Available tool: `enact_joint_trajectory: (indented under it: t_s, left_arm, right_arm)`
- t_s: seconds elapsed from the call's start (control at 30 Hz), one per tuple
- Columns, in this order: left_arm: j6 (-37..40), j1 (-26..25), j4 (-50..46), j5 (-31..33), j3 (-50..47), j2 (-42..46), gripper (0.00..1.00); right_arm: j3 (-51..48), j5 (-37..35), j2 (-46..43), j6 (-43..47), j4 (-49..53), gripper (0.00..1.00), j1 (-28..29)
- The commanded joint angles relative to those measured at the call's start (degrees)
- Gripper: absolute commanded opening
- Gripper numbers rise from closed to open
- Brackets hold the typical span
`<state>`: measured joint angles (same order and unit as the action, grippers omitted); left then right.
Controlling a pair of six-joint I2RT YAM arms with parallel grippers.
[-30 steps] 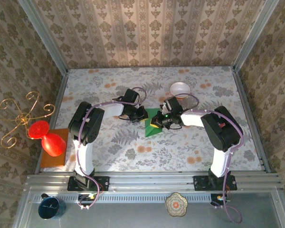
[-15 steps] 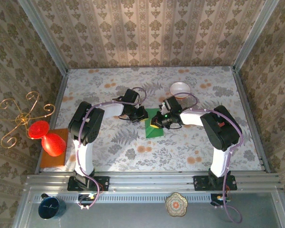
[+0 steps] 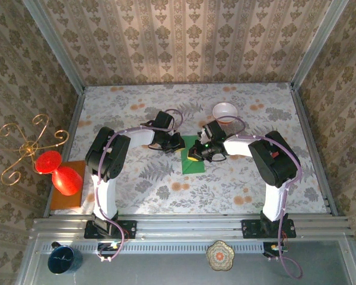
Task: Fold a paper plane with a square sheet of paper (pick it up from the middle)
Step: Fold the triangle a second time at the center of the table.
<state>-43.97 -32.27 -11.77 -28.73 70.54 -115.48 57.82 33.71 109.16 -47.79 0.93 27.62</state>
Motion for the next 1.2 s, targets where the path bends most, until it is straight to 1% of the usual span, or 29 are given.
enact_joint_trajectory:
  t_s: [0.0,0.83,1.17]
  left_arm:
    - [-0.76,-0.6,-1.6,-0.27,-1.36,-1.4,0.16]
    - [-0.95,-0.69,-1.56,-0.34,-1.47,-1.39,0.16]
    - [-0.95,-0.69,-1.59,-0.33,-1.46,-1.41,0.16]
  right_arm:
    - [1.59,1.03,1.17,1.3,2.22,0.07,0.33]
    - [0.98,0.4,1.63,-0.73,-1.36,0.07,0.25]
    - [1.15,0.23,2.1,-0.02,-0.57,0.07,0.29]
